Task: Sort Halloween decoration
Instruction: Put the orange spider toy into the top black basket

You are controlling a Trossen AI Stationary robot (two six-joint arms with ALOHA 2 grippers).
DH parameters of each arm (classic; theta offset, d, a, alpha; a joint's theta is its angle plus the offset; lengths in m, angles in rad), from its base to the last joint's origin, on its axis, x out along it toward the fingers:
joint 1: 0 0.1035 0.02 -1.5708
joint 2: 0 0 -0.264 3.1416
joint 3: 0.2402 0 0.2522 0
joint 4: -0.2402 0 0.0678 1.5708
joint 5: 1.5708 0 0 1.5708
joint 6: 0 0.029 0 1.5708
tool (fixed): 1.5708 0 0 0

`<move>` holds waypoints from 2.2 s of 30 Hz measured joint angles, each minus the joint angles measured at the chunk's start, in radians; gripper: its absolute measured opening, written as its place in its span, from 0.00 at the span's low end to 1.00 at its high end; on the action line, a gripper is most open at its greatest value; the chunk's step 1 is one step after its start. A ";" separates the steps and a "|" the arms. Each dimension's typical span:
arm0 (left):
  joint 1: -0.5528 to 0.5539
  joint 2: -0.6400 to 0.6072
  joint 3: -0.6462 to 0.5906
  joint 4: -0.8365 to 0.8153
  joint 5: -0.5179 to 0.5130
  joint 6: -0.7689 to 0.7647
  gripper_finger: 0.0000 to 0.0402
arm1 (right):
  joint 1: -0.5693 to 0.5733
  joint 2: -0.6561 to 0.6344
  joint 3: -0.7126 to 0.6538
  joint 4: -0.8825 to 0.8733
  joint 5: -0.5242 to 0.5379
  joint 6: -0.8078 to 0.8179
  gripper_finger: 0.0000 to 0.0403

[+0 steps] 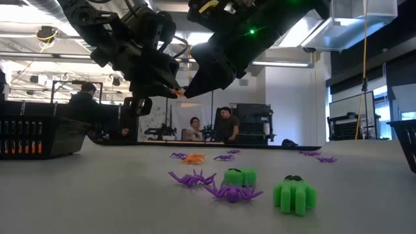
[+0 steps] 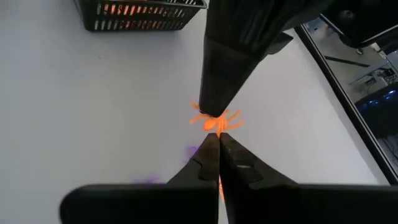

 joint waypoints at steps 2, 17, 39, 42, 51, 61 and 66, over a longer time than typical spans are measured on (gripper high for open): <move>-0.004 0.000 0.000 0.000 -0.003 -0.002 0.13 | 0.000 0.000 0.000 0.009 0.000 0.000 0.00; -0.030 0.000 0.000 -0.005 0.007 0.042 0.00 | -0.003 0.000 0.000 0.027 -0.046 -0.028 0.00; 0.023 -0.285 0.000 -0.676 -0.154 0.289 0.00 | 0.000 0.000 0.000 -0.070 -0.063 0.053 0.51; -0.014 -0.383 0.000 -0.831 -0.251 0.250 0.00 | 0.000 0.000 0.000 -0.075 -0.053 0.054 0.51; -0.133 -0.536 0.001 -1.069 -0.395 0.124 0.00 | 0.000 0.000 0.000 -0.081 -0.053 0.055 0.51; -0.151 -0.522 0.000 -1.072 -0.401 0.043 0.09 | 0.000 0.000 0.000 -0.084 -0.055 0.086 0.51; -0.151 -0.523 0.000 -1.072 -0.407 0.043 0.10 | -0.001 0.000 0.000 -0.091 -0.056 0.087 0.51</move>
